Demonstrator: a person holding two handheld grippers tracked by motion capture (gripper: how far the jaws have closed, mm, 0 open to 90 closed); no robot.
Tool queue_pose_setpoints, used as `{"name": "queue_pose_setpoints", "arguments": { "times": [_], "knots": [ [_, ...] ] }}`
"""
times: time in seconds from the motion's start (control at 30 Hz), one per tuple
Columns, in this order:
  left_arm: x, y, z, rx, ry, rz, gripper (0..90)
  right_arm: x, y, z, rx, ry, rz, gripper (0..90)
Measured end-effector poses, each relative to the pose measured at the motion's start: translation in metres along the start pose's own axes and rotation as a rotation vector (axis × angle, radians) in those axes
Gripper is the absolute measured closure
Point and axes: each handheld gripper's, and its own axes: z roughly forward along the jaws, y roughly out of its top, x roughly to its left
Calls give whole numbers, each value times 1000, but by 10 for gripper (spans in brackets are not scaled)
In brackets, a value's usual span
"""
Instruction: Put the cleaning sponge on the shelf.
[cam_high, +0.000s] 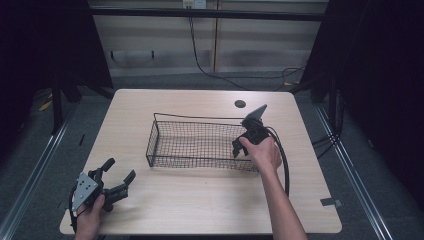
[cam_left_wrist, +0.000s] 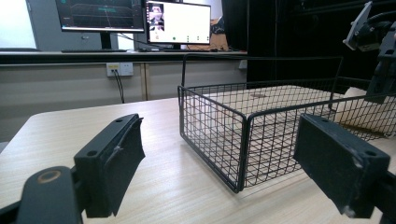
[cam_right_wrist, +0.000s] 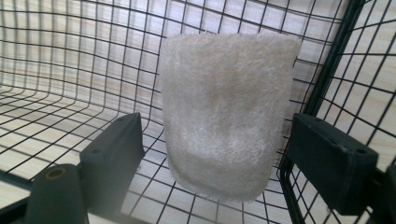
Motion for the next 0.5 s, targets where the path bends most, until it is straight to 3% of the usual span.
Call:
{"name": "queue_pose_setpoints", "arguments": {
  "times": [0.3,0.5],
  "knots": [
    [0,0,0,0,0,1,155,-3,-4,-9,-25,45,-10,167],
    [0,0,0,-1,0,1,155,-7,-8,-17,-77,79,-40,164]
  ]
}}
